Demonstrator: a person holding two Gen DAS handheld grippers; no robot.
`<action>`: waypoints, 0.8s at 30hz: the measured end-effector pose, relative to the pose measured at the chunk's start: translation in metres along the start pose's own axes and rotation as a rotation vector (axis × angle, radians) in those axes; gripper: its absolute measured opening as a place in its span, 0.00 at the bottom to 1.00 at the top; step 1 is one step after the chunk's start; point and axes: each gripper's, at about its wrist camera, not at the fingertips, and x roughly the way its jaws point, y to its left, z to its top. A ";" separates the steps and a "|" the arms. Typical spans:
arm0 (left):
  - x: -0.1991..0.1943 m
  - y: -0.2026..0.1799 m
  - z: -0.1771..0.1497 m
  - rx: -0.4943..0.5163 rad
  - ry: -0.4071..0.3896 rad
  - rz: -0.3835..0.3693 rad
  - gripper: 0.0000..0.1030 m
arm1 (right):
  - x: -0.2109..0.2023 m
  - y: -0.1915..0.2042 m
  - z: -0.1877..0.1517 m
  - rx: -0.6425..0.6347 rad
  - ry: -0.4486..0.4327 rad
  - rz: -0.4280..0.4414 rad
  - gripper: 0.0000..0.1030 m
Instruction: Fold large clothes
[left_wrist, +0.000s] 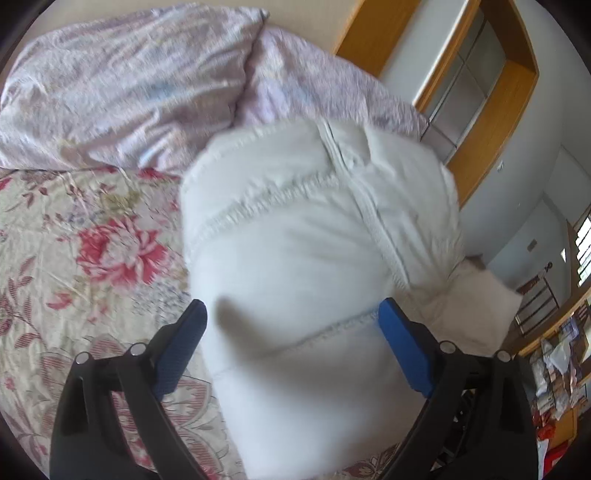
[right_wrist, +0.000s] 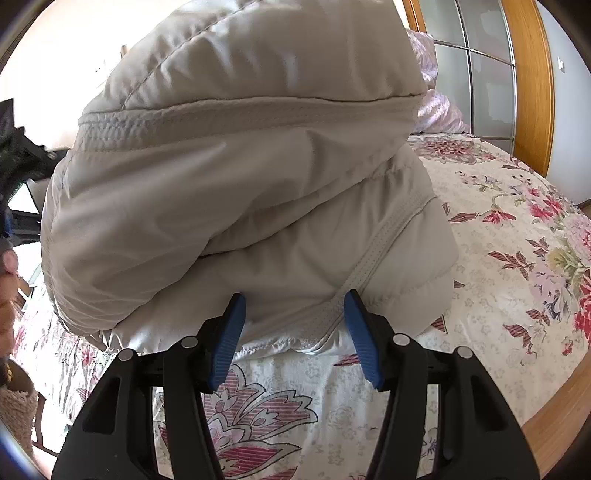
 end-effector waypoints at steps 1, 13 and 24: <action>0.002 -0.004 -0.003 0.007 0.001 0.001 0.90 | 0.000 0.000 0.000 -0.002 -0.001 -0.002 0.56; 0.023 -0.034 -0.008 0.093 0.009 0.081 0.95 | -0.015 -0.005 0.000 0.008 -0.031 -0.007 0.56; 0.031 -0.036 -0.005 0.116 0.016 0.096 0.96 | -0.088 -0.045 0.040 0.015 -0.254 -0.146 0.56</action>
